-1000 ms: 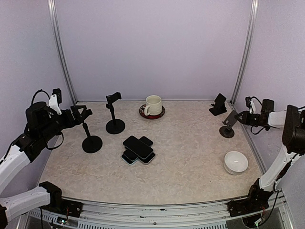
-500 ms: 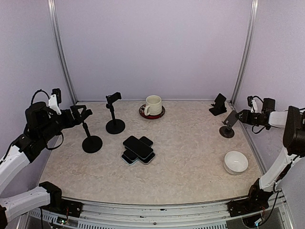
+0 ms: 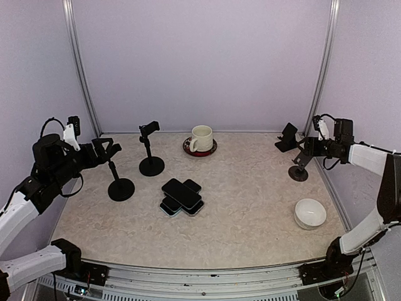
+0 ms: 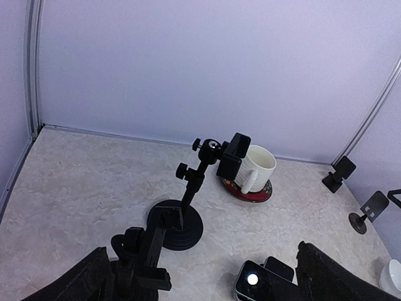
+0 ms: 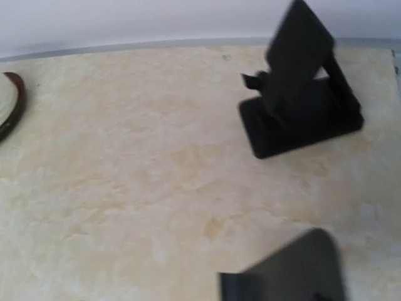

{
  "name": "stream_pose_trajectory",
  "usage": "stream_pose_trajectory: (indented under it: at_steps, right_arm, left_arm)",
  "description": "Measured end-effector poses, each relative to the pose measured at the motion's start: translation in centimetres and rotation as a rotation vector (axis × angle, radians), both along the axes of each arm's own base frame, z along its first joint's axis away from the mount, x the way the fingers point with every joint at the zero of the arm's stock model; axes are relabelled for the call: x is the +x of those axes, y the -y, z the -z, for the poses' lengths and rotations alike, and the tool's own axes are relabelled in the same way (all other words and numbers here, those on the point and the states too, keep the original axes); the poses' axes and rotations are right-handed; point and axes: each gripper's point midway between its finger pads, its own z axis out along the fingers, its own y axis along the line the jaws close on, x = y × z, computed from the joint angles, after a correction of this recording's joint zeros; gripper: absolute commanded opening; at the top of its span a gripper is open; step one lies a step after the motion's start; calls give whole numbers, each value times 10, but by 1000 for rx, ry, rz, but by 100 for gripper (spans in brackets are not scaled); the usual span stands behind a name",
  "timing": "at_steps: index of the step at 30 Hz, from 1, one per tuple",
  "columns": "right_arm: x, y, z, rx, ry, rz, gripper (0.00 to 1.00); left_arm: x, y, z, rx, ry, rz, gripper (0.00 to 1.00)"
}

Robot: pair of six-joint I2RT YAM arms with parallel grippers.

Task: Place the phone on the phone stand
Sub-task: Pick up the phone.

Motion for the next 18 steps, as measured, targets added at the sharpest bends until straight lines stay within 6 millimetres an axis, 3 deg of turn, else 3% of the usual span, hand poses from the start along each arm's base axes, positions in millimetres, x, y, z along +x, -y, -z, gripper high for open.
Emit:
stream_pose_trajectory:
  at_steps: [7,18]
  right_arm:
    - [-12,-41,-29,-38,75,-78,100]
    - [-30,-98,-37,-40,82,-211,100]
  left_arm:
    - [0,-1,0,0,0,-2,99]
    - [1,-2,0,0,0,-6,99]
